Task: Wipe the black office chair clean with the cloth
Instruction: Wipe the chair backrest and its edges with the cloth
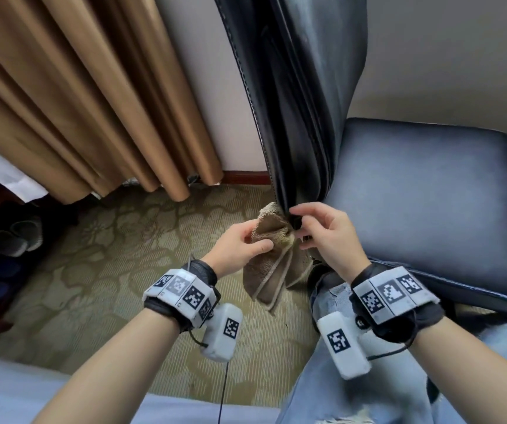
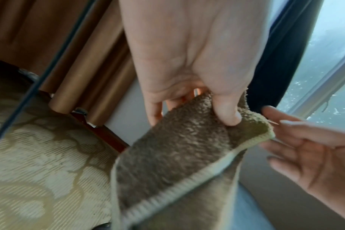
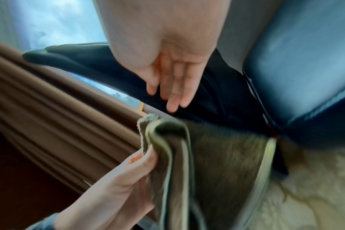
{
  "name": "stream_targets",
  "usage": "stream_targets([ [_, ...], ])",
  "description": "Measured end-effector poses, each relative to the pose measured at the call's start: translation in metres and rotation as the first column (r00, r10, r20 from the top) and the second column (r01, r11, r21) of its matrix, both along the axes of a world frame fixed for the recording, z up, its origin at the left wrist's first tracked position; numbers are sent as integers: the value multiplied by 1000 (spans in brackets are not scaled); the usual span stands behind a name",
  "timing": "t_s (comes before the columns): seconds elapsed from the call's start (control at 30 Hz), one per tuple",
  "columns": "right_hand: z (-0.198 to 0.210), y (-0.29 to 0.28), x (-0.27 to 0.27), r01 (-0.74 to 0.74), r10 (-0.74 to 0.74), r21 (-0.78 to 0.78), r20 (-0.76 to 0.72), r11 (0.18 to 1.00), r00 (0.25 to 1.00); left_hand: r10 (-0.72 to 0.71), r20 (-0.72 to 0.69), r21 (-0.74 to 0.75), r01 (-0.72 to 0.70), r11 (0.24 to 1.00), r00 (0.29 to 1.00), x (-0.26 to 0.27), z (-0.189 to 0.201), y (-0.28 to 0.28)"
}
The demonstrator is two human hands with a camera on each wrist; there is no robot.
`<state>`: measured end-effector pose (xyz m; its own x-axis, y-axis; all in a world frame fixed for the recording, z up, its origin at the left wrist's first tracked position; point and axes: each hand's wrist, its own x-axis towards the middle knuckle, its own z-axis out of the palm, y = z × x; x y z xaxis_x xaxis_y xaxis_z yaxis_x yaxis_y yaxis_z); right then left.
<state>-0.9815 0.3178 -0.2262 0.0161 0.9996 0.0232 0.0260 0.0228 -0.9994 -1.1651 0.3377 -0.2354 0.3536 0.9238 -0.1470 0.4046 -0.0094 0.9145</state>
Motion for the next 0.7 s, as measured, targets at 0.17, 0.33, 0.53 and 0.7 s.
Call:
stream_targets([
  [0.17, -3, 20, 23, 231, -315, 269, 330, 935, 890, 220, -8, -76, -220, 973, 976, -21, -23, -3],
  [0.33, -1, 48, 14, 226, -300, 248, 325, 942, 897, 385, 64, -86, -379, 921, 921, -11, -47, 9],
  [0.53, -17, 46, 7, 256, -350, 282, 364, 924, 863, 473, 150, -145, -454, 879, 868, 21, -78, 30],
  [0.7, -36, 41, -2, 259, -360, 278, 420, 925, 833, 493, 196, -208, -455, 866, 848, 33, -95, 33],
])
